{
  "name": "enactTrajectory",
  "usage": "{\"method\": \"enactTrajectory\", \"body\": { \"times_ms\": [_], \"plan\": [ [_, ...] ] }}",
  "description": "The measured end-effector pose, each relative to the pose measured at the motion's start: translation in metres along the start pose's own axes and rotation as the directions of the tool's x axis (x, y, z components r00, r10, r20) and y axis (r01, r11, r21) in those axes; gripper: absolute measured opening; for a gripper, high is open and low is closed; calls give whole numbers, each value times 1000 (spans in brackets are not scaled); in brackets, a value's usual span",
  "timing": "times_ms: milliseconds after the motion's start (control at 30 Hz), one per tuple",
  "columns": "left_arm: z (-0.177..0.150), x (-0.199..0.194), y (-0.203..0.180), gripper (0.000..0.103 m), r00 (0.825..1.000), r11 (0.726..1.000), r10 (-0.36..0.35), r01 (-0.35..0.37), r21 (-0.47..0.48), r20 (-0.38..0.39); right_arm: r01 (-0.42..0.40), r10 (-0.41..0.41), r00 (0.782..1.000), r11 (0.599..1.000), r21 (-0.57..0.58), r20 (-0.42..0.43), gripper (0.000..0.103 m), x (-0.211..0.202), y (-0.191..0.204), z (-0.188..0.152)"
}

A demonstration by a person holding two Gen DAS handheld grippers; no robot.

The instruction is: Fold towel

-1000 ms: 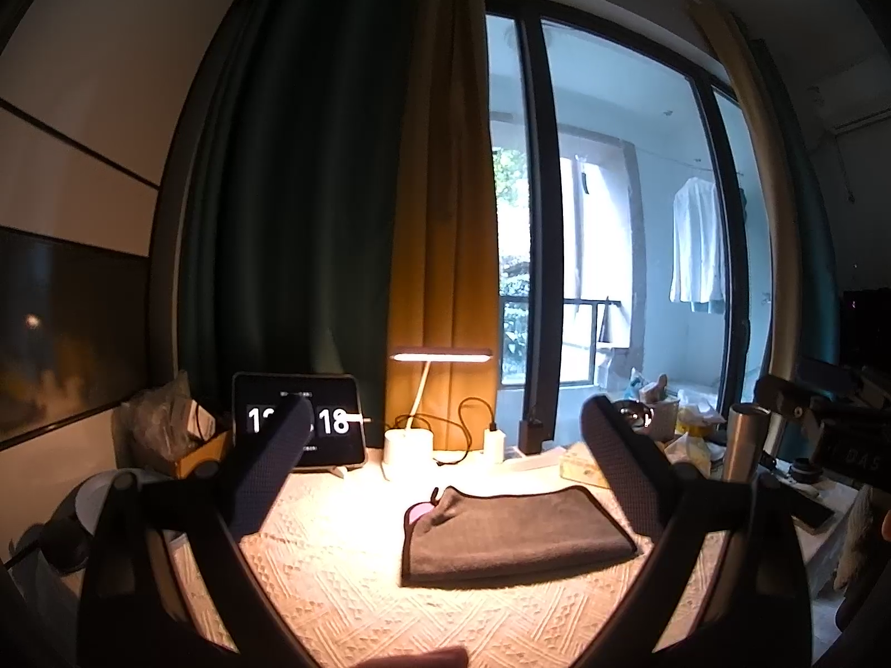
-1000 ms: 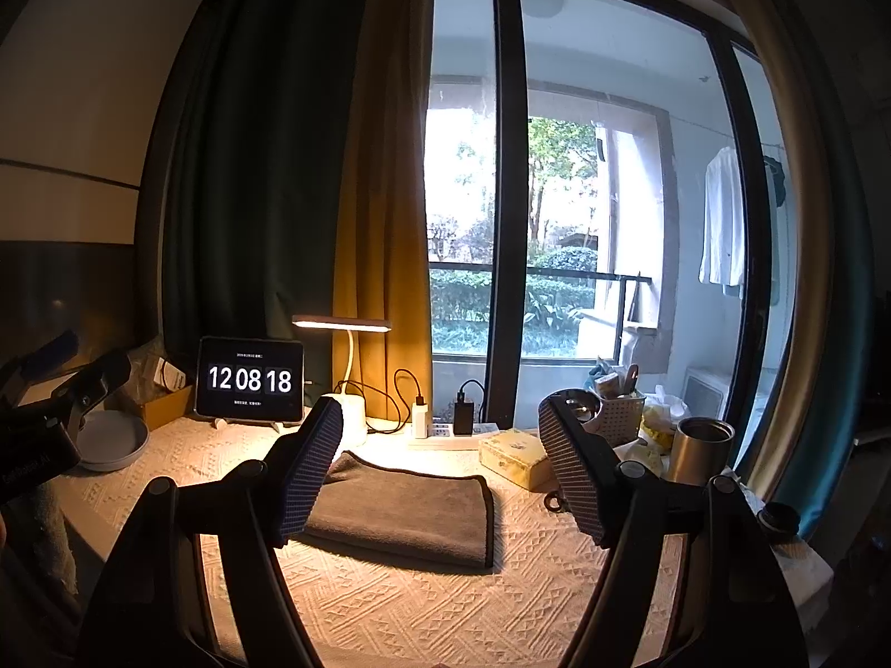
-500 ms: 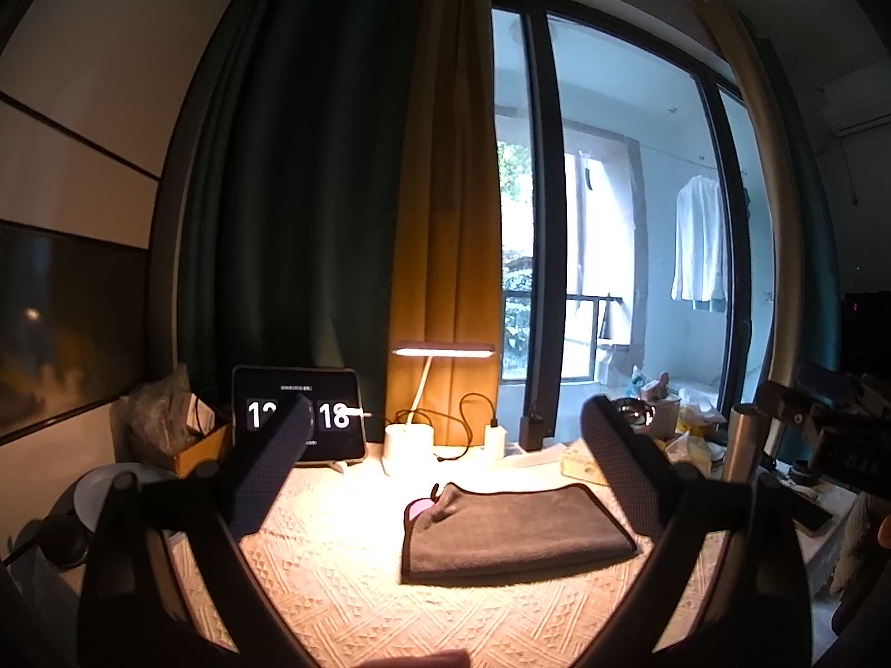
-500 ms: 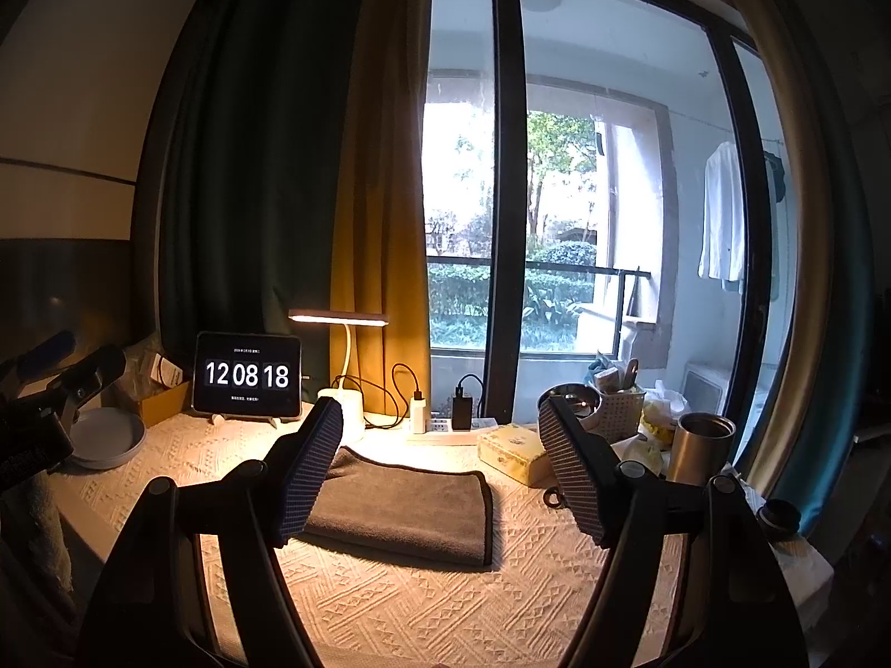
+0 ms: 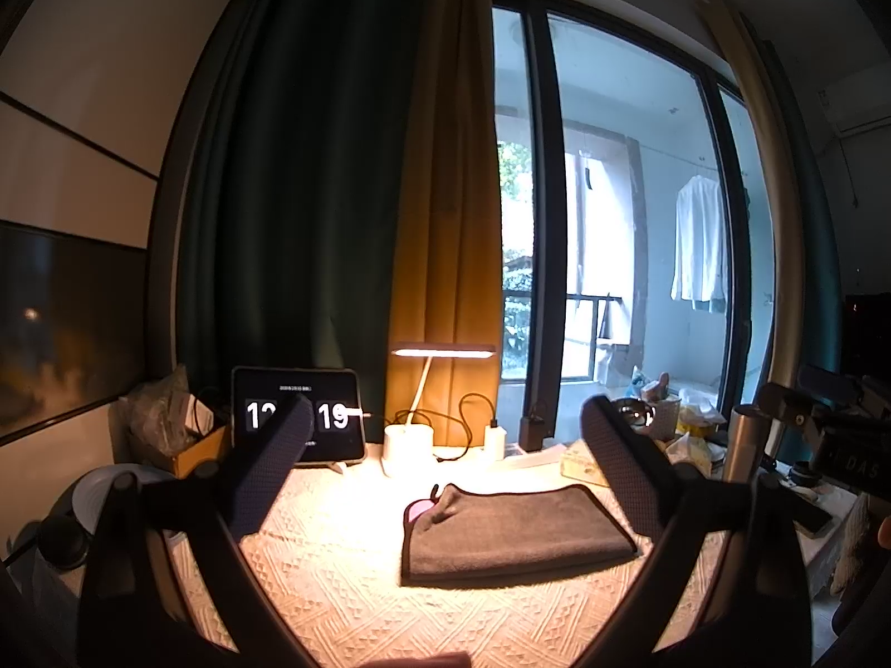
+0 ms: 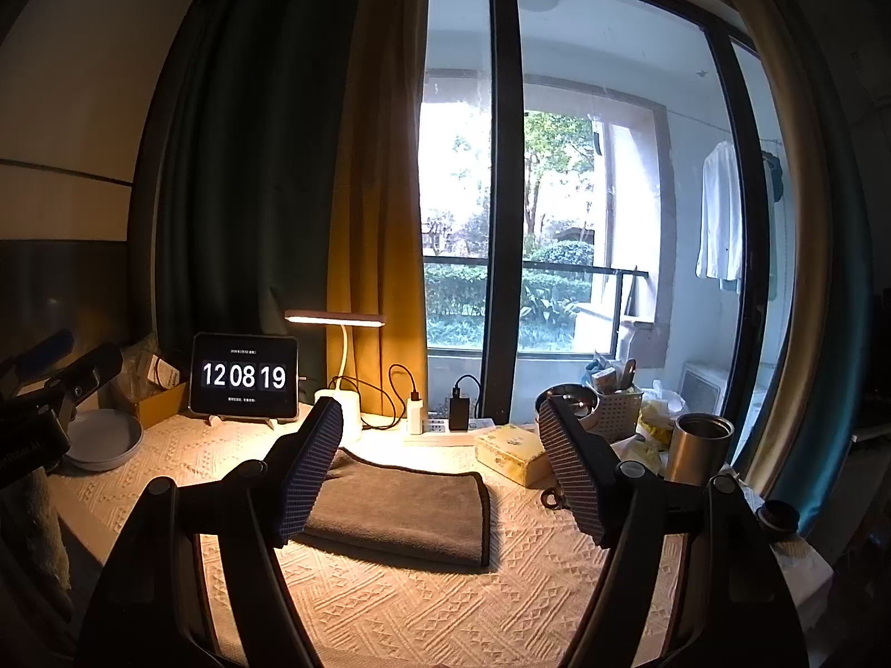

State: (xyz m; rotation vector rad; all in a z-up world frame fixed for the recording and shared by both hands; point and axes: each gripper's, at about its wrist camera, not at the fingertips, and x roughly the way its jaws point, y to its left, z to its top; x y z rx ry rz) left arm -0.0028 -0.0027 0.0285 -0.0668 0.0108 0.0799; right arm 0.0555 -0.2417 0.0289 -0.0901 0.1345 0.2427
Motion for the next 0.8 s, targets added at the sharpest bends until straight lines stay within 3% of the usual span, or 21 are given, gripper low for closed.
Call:
{"method": "enactTrajectory", "body": {
  "times_ms": [800],
  "plan": [
    [-3,9,2,98,999,1000,2,-2,-10,-36,-10,11,1000,1000,16,-25,76,5,-4,-3]
  ]
}}
